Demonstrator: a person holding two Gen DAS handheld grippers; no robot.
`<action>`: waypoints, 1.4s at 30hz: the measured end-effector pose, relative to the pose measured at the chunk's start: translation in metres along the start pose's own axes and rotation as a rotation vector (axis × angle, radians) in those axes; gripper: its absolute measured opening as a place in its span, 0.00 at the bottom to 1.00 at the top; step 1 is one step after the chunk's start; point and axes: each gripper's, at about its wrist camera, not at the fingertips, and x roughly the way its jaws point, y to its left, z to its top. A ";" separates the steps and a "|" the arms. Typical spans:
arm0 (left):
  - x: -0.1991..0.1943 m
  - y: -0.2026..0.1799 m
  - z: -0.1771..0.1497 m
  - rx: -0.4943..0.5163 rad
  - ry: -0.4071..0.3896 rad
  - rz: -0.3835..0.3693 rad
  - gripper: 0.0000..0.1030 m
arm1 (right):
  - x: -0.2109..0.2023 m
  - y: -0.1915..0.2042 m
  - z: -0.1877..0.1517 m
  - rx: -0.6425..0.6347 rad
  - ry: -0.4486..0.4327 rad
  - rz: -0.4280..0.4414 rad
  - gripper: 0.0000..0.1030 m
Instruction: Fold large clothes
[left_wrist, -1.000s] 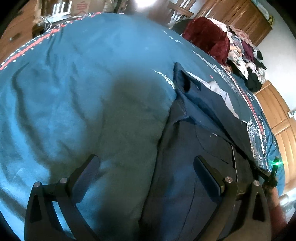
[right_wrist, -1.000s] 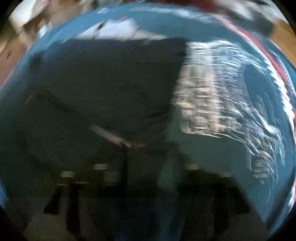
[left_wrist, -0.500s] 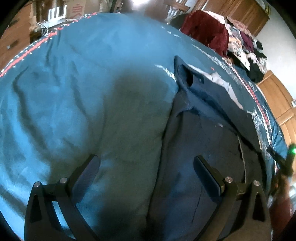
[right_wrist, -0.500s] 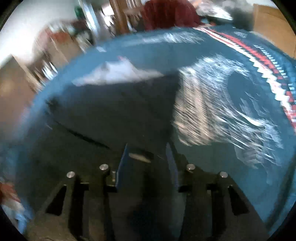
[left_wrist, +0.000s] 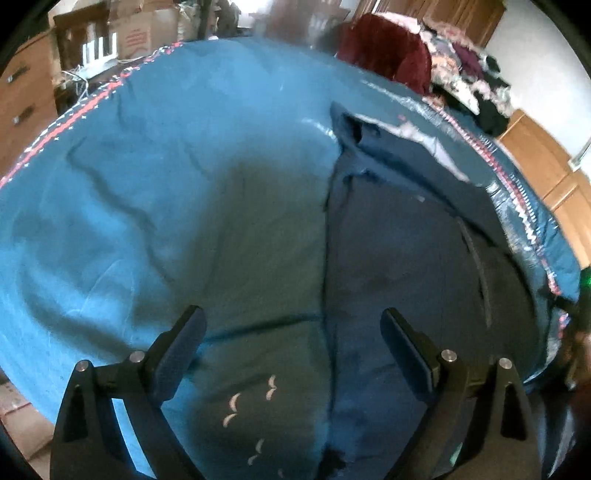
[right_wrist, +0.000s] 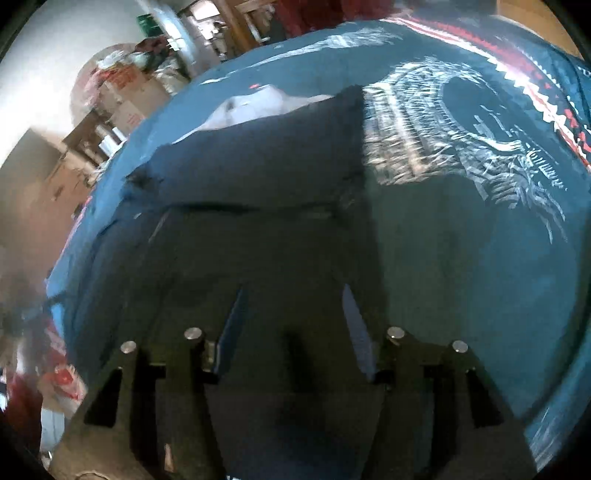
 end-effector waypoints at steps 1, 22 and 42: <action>-0.003 -0.003 0.000 0.011 -0.009 0.000 0.94 | 0.001 0.009 -0.005 -0.005 0.004 0.012 0.56; 0.018 0.051 0.008 -0.206 -0.085 -0.107 0.95 | 0.268 0.256 0.104 0.028 0.148 0.380 0.13; 0.033 0.062 0.010 -0.213 -0.112 -0.190 0.99 | 0.224 0.287 0.148 -0.309 -0.004 0.308 0.07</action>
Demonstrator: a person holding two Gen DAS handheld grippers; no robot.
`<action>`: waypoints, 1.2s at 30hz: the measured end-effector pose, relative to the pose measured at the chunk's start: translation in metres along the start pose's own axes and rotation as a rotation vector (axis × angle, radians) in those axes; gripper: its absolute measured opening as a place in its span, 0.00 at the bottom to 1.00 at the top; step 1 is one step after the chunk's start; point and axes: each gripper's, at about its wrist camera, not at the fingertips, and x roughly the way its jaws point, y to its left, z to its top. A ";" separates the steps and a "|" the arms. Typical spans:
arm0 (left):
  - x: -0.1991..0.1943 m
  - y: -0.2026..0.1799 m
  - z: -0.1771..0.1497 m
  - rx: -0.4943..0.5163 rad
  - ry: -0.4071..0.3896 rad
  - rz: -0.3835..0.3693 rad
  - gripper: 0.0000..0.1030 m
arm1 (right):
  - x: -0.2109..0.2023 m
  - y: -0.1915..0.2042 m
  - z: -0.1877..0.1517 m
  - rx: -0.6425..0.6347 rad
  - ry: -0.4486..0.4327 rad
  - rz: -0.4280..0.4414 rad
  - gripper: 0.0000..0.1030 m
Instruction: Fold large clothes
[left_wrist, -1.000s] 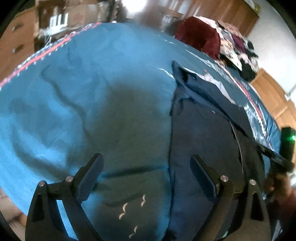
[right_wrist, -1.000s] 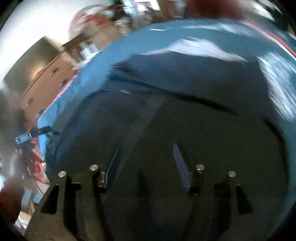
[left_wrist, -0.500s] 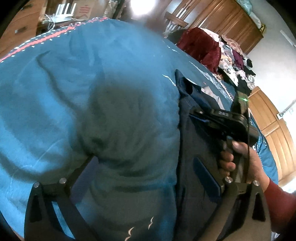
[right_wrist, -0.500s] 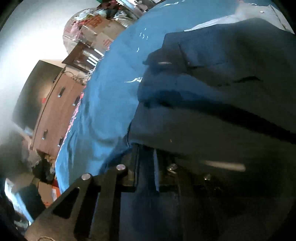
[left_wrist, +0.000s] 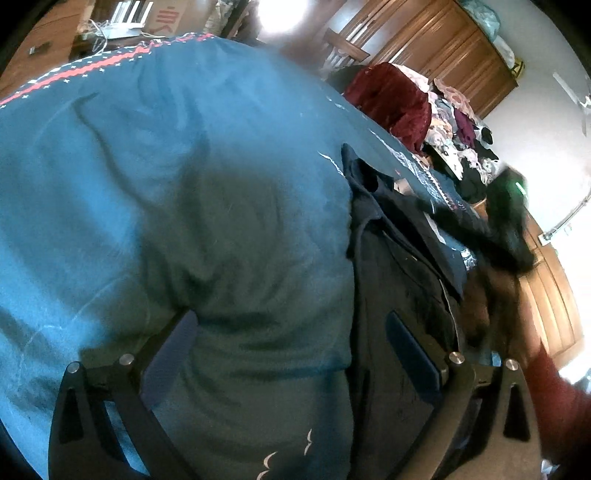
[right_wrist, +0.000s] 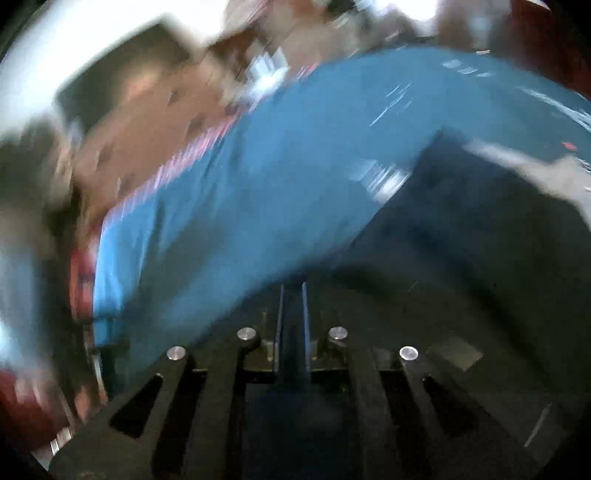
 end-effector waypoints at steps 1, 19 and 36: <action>0.001 -0.001 0.000 -0.001 -0.001 0.002 0.99 | 0.007 -0.023 0.014 0.070 -0.032 -0.046 0.08; -0.019 -0.005 -0.021 -0.014 0.061 0.026 0.99 | 0.115 -0.116 0.047 0.311 0.153 -0.006 0.00; -0.026 -0.028 -0.068 0.111 0.218 -0.052 0.99 | -0.115 -0.079 -0.033 0.171 -0.003 0.113 0.62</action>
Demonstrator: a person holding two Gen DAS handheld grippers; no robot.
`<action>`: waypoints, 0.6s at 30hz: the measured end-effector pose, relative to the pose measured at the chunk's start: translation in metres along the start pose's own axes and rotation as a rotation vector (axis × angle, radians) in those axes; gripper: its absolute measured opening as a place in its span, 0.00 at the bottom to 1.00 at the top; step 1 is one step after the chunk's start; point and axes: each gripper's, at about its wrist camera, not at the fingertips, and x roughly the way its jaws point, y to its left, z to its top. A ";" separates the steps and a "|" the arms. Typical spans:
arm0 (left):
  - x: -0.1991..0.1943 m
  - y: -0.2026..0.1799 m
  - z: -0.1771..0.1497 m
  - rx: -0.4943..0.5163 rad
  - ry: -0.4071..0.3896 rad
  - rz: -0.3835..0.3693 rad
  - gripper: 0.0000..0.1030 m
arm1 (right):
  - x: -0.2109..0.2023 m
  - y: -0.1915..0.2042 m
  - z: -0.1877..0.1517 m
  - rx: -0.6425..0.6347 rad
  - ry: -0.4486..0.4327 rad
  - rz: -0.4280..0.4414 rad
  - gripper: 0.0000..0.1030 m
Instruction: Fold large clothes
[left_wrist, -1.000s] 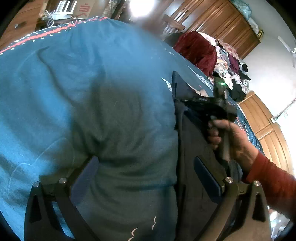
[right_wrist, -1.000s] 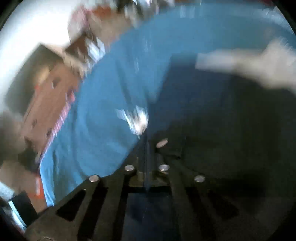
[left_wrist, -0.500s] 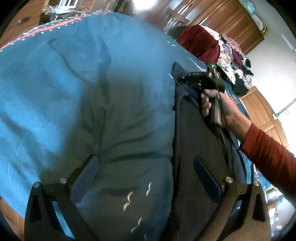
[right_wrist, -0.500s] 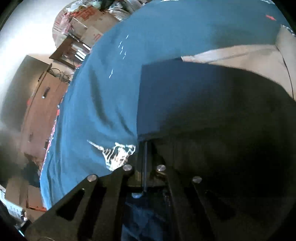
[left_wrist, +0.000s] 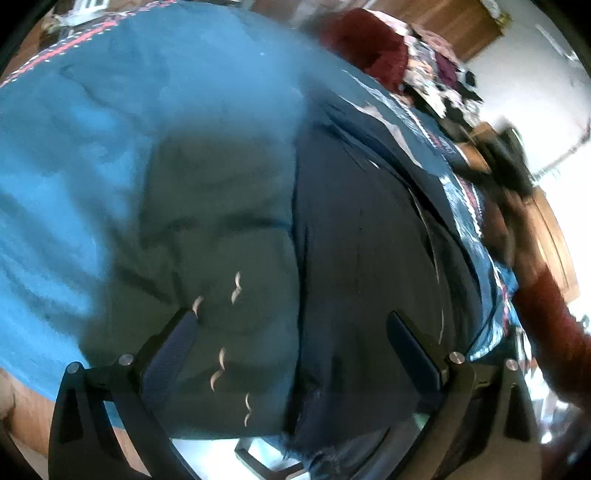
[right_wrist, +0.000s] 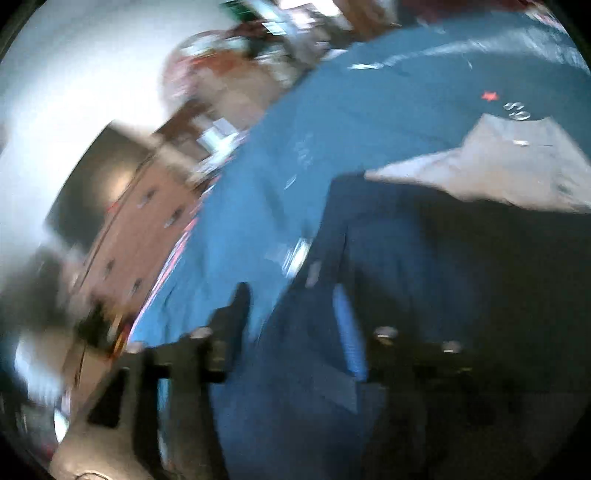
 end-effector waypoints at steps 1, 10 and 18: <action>0.000 0.000 -0.002 0.007 -0.001 -0.010 0.99 | -0.031 -0.008 -0.026 0.005 0.002 -0.035 0.68; 0.007 -0.023 -0.008 0.102 0.024 -0.021 0.86 | -0.212 -0.085 -0.224 0.276 0.045 -0.348 0.52; 0.023 -0.039 -0.013 0.152 0.072 -0.015 0.70 | -0.221 -0.099 -0.265 0.261 0.101 -0.437 0.46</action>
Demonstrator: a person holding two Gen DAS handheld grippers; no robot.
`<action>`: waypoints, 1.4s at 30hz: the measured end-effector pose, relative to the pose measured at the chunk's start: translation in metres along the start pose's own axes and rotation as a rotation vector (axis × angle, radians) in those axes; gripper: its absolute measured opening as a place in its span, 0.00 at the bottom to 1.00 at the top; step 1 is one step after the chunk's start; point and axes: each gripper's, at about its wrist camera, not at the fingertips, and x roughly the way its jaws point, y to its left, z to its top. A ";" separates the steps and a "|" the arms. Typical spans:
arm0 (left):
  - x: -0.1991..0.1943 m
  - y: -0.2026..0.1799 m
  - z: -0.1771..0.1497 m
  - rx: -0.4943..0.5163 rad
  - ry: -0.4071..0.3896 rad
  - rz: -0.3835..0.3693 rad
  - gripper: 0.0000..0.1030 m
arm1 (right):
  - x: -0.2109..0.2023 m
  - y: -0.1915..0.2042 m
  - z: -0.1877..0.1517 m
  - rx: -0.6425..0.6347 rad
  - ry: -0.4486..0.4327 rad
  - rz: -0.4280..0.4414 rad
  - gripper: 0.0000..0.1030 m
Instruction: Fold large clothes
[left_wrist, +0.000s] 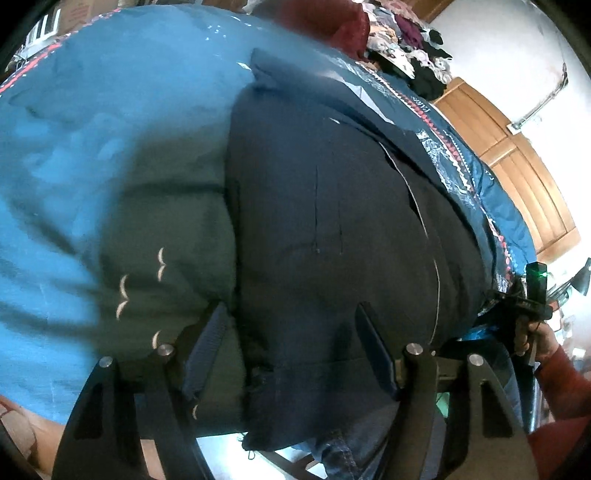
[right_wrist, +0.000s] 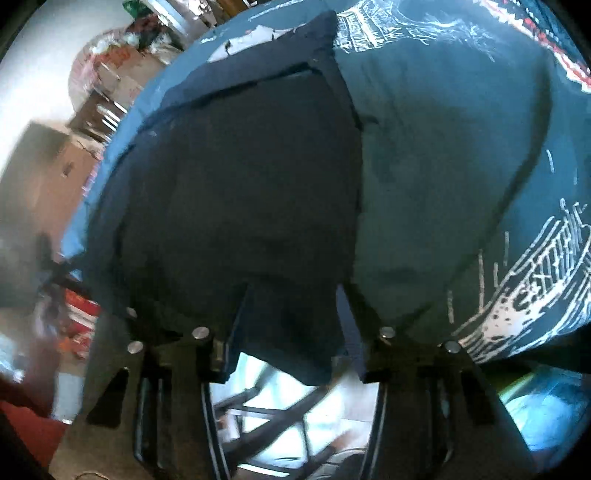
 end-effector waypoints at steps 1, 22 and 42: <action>0.000 0.000 0.000 -0.001 0.001 -0.003 0.70 | 0.002 -0.001 0.000 0.004 -0.002 0.011 0.46; 0.000 -0.009 -0.008 0.071 0.034 0.028 0.57 | 0.015 0.000 -0.026 -0.022 0.044 0.069 0.63; -0.042 -0.016 0.174 -0.166 -0.261 -0.295 0.05 | -0.089 0.015 0.131 0.026 -0.260 0.385 0.01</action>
